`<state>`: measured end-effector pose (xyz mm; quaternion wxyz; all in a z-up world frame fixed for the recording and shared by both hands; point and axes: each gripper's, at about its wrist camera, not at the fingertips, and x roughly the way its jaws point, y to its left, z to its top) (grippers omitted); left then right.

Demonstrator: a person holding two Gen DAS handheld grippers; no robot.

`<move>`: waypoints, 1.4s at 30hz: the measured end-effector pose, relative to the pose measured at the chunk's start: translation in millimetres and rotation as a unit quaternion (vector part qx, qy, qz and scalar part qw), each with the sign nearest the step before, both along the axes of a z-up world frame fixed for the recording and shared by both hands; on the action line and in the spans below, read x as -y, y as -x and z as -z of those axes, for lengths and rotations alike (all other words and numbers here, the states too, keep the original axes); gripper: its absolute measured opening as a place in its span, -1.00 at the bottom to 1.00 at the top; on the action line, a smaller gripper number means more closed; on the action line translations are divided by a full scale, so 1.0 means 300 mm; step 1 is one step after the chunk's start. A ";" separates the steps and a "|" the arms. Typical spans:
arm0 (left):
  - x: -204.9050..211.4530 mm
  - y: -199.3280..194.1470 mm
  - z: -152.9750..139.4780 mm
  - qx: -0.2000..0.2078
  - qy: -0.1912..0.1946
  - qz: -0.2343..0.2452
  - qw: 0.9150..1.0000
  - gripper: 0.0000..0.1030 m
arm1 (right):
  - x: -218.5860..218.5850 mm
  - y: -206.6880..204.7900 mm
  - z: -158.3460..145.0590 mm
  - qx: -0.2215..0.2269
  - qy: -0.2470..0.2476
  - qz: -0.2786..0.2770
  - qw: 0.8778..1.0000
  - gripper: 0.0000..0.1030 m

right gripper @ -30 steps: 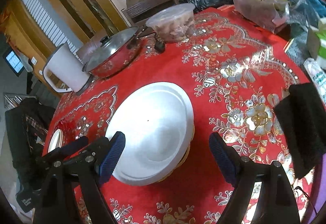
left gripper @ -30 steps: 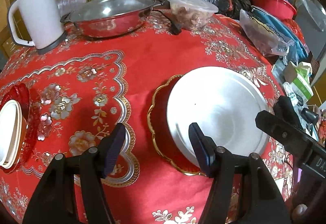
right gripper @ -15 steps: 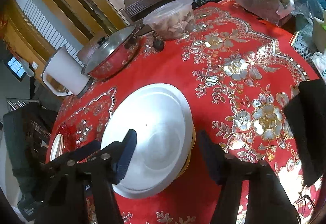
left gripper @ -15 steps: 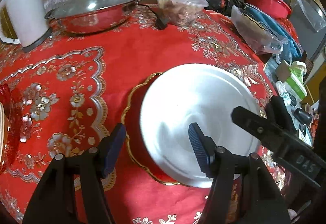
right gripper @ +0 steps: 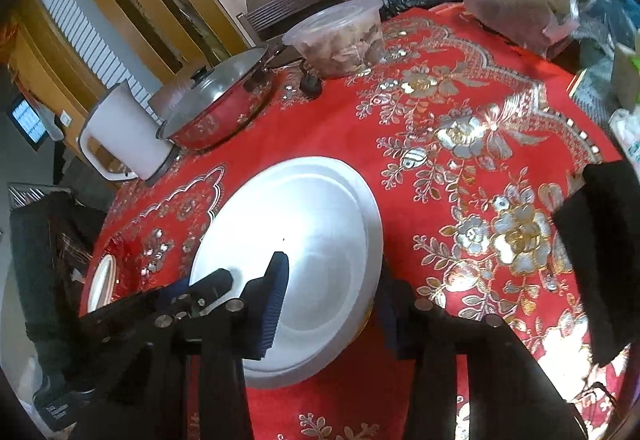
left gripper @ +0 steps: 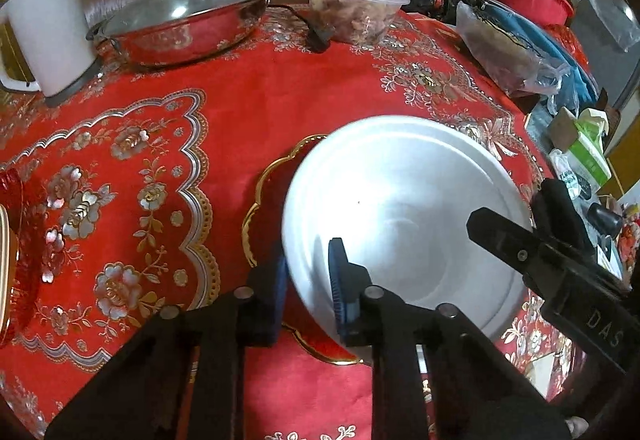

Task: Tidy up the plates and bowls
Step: 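Carry the white bowl onto the plate stack with both grippers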

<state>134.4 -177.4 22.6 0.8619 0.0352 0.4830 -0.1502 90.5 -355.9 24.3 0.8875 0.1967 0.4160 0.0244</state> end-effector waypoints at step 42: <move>-0.565 -0.030 0.033 0.016 -0.022 -0.136 0.990 -0.70 | -0.621 -0.218 0.084 -0.048 0.029 -0.144 0.988 0.01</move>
